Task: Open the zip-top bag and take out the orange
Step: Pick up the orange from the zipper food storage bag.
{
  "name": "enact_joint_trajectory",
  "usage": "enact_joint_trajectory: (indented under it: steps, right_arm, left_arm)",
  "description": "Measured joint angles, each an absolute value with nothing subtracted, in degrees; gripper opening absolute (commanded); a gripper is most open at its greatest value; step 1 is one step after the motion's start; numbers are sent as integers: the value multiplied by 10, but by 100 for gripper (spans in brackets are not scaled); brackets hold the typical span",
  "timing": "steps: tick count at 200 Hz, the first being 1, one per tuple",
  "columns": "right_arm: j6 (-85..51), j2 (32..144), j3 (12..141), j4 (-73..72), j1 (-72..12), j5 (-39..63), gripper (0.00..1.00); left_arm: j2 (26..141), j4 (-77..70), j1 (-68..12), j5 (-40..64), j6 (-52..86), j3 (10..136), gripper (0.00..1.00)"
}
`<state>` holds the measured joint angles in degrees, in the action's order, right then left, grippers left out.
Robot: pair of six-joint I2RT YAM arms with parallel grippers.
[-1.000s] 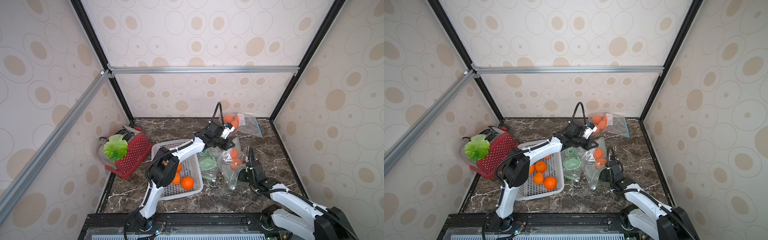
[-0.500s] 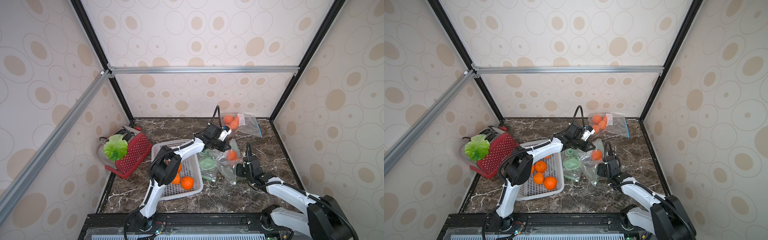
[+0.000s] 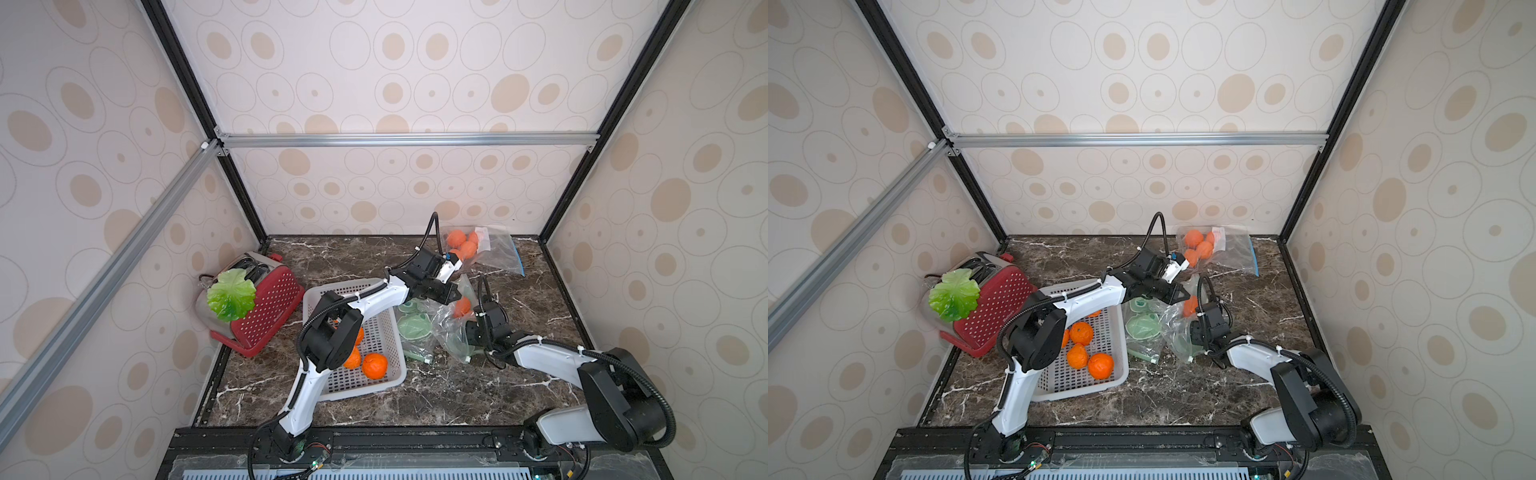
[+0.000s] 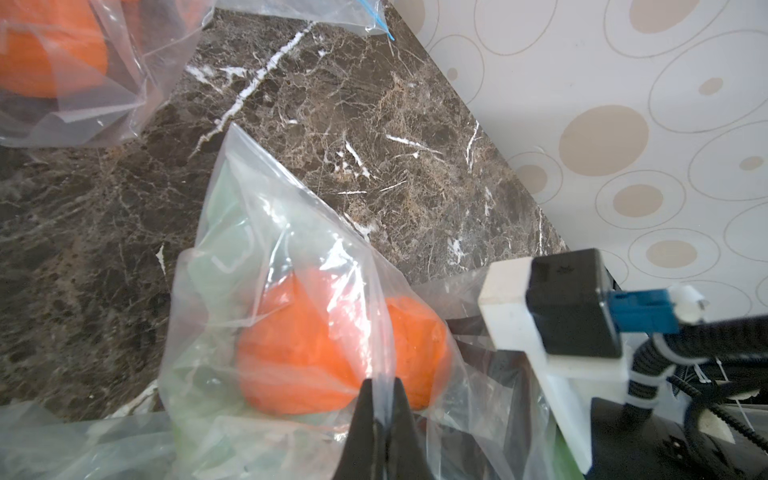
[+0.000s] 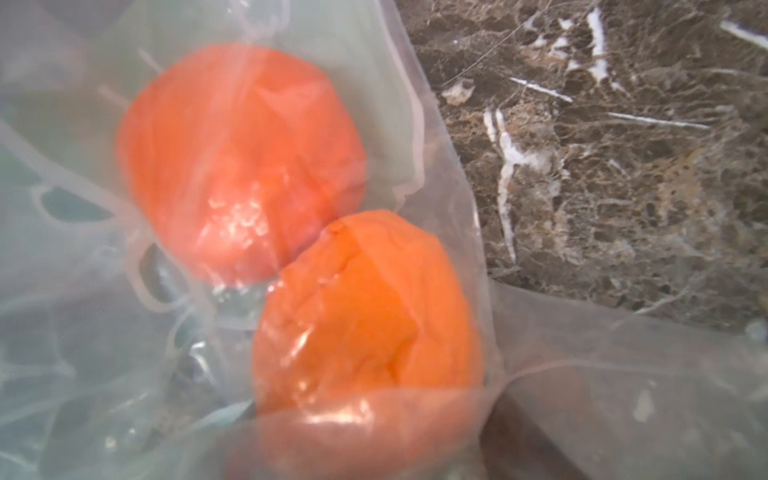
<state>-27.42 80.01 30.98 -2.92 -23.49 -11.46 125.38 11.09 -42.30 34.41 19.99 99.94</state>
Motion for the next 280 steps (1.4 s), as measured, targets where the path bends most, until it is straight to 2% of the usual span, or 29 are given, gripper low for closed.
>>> enact_joint_trajectory:
  steps: [30,93,111,127,162,185,228,249,280]
  right_arm:
    - [-266,758,310,-4,-234,-98,53]
    - [-241,580,318,105,-234,-42,49]
    - [-241,546,315,123,-234,-24,49]
    - [-240,534,306,123,-234,-20,59]
    - [-236,599,312,123,-234,-30,64]
    - [-234,667,332,112,-234,-48,74]
    - [-228,778,383,81,-233,-60,79]
    - [-227,819,403,70,-233,-58,75]
    - [-227,861,411,46,-233,-52,58]
  left_arm:
    - [1254,113,-422,338,200,983,0]
    - [1251,118,-419,294,201,967,0]
    - [1246,122,-418,282,201,967,0]
    - [1241,121,-416,279,201,967,0]
    - [1239,119,-415,282,202,967,0]
    - [1239,119,-415,282,201,967,0]
    - [1239,119,-415,285,201,967,0]
    - [1239,119,-415,286,202,967,0]
    - [1239,119,-414,286,201,967,0]
